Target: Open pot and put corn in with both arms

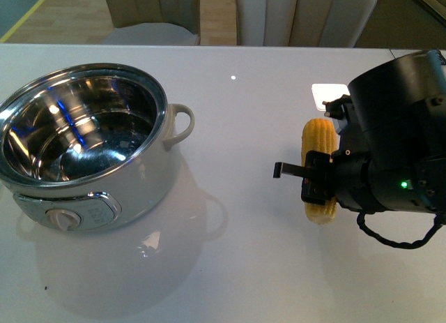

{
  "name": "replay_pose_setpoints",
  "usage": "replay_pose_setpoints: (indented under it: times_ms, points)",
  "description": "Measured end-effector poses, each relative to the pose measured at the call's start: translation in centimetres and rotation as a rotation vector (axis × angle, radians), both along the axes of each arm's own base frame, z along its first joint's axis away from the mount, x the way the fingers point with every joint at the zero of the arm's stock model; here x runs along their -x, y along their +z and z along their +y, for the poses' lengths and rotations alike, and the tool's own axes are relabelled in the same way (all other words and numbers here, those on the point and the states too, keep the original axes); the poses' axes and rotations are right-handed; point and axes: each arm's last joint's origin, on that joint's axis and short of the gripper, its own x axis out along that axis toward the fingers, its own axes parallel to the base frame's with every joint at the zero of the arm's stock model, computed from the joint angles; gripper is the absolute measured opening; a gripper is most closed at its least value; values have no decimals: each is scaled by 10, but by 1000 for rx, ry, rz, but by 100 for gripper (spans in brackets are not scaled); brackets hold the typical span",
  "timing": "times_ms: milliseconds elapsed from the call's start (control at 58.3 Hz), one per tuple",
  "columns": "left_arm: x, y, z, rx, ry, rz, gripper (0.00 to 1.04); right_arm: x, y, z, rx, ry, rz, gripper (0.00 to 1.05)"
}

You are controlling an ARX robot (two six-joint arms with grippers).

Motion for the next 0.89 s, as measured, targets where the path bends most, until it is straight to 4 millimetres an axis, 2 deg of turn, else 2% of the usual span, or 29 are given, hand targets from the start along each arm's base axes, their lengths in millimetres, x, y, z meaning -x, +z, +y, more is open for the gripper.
replay_pose_setpoints:
  times_ms: [292, 412, 583, 755, 892]
  points:
    - [0, 0, 0, 0, 0, 0, 98, 4, 64, 10, -171, 30, -115, 22]
    - [0, 0, 0, 0, 0, 0, 98, 4, 81, 20, -224, 51, -129, 22]
    - [0, 0, 0, 0, 0, 0, 98, 0, 99, 44, -274, 88, -131, 21]
    - [0, 0, 0, 0, 0, 0, 98, -8, 121, 79, -342, 152, -135, 21]
    - [0, 0, 0, 0, 0, 0, 98, -18, 126, 100, -399, 176, -108, 20]
